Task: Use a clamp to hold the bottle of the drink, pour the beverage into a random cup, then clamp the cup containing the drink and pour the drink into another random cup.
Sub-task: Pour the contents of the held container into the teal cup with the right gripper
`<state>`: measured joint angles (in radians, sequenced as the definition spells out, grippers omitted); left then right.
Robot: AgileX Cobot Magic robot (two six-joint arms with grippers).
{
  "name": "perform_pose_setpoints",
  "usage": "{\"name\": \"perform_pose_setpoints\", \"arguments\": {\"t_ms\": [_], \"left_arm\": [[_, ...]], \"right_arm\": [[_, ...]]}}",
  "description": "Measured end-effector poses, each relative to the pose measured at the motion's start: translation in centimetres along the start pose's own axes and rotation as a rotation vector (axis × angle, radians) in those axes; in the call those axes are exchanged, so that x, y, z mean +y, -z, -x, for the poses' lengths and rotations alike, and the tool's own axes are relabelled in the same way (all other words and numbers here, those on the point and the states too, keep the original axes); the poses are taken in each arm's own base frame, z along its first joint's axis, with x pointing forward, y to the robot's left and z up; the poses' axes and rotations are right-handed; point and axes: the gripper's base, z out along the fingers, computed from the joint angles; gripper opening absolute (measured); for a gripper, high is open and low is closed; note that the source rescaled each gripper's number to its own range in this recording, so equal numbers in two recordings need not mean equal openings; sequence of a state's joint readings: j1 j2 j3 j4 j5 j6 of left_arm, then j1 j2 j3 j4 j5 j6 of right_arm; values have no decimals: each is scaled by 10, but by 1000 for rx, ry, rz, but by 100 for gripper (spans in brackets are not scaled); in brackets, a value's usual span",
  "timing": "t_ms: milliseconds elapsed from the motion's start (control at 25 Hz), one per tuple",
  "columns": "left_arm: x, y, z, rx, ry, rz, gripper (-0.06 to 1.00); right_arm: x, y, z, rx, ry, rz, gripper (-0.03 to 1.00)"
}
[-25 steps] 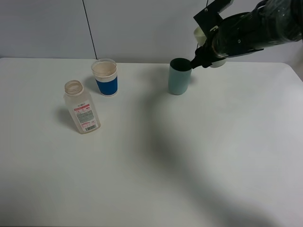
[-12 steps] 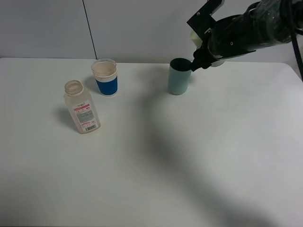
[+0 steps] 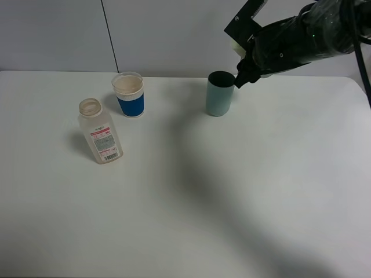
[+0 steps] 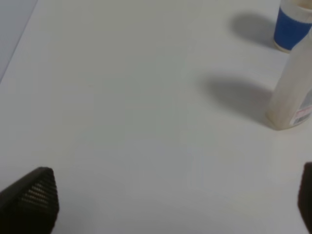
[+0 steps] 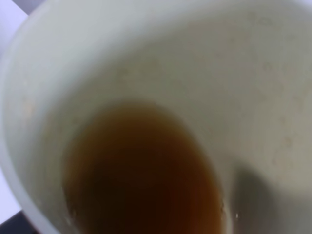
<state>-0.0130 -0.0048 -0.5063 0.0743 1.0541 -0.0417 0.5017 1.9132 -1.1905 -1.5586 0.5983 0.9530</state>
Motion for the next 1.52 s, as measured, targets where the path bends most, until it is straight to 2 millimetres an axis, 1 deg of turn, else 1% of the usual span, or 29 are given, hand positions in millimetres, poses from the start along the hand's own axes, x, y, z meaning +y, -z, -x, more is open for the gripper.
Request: {"name": "perform_pose_setpoints", "arguments": {"t_ms": [1520], "left_arm": [[0,0,0,0,0,0,100]], "right_arm": [[-6,1,3,-18,268,-78,0]]}}
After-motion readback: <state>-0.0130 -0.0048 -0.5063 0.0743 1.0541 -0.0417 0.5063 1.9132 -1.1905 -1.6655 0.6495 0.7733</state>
